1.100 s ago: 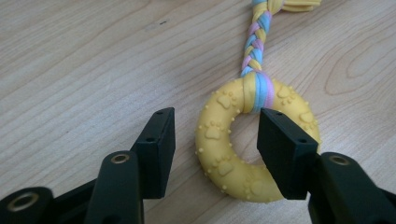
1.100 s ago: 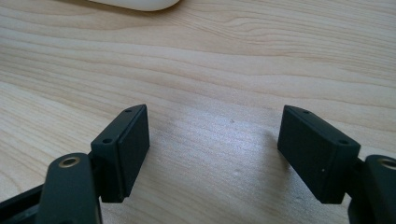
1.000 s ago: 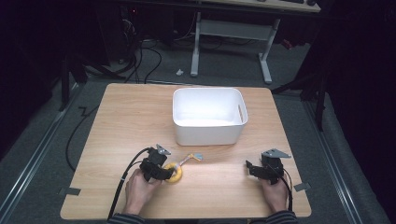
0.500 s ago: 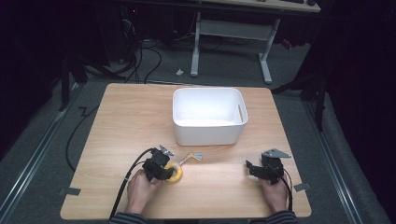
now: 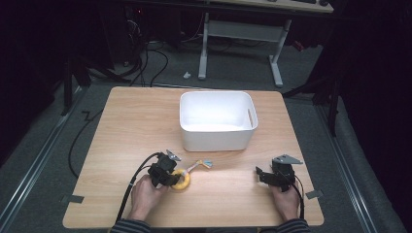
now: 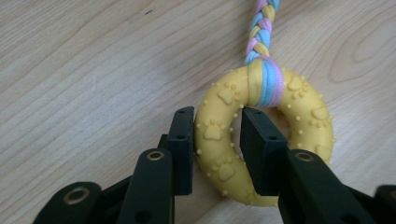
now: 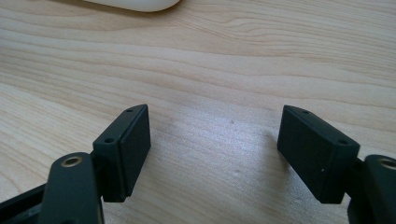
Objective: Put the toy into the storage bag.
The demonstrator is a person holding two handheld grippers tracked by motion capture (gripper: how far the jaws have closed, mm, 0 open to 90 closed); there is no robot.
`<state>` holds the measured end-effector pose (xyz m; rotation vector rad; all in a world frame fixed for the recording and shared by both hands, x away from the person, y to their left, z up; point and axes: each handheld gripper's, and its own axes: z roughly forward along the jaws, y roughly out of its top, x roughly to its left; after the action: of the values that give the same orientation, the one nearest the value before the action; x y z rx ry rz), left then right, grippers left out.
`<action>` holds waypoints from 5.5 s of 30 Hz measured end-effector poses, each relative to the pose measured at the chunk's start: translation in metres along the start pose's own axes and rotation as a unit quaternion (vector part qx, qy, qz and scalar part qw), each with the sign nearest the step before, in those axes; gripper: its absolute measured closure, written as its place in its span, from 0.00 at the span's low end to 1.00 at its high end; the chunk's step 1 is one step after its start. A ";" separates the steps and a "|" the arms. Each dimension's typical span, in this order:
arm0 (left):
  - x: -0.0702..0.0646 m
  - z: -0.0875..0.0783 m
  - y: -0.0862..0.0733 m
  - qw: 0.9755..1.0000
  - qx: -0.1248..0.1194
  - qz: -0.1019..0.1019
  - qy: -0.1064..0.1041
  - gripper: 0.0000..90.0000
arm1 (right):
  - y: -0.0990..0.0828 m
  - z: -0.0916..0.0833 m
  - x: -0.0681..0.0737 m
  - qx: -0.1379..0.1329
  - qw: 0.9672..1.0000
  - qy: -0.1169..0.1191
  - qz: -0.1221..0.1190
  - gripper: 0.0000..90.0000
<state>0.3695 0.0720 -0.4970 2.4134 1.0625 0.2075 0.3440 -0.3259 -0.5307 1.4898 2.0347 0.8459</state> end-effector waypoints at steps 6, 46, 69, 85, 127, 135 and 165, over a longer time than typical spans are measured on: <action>-0.001 -0.005 0.003 1.000 -0.004 0.006 -0.007 0.76 | 0.000 0.000 0.001 0.000 1.000 -0.001 0.002 0.29; 0.002 -0.075 0.038 0.994 -0.075 0.033 -0.069 0.76 | 0.000 0.000 0.002 0.000 1.000 -0.006 0.007 0.29; 0.015 -0.121 0.056 0.990 -0.115 0.041 -0.066 0.76 | 0.000 0.000 0.002 0.000 1.000 -0.003 0.005 0.29; 0.029 -0.130 0.074 0.985 -0.144 0.013 -0.089 0.76 | 0.000 -0.001 0.002 0.001 1.000 -0.004 0.006 0.29; 0.028 -0.113 0.163 0.990 -0.116 0.037 -0.065 0.76 | 0.000 -0.001 0.002 0.001 1.000 -0.002 0.003 0.29; 0.031 -0.107 0.179 0.990 -0.115 0.027 -0.077 0.76 | -0.001 -0.001 0.003 0.001 1.000 0.002 0.001 0.29; 0.020 -0.044 0.212 0.996 -0.070 0.015 -0.058 0.76 | -0.001 -0.001 0.004 0.001 1.000 0.006 -0.002 0.29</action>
<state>0.5067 -0.0194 -0.3553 2.2870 0.9299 0.1459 0.3412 -0.3224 -0.5306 1.4841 2.0470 0.8547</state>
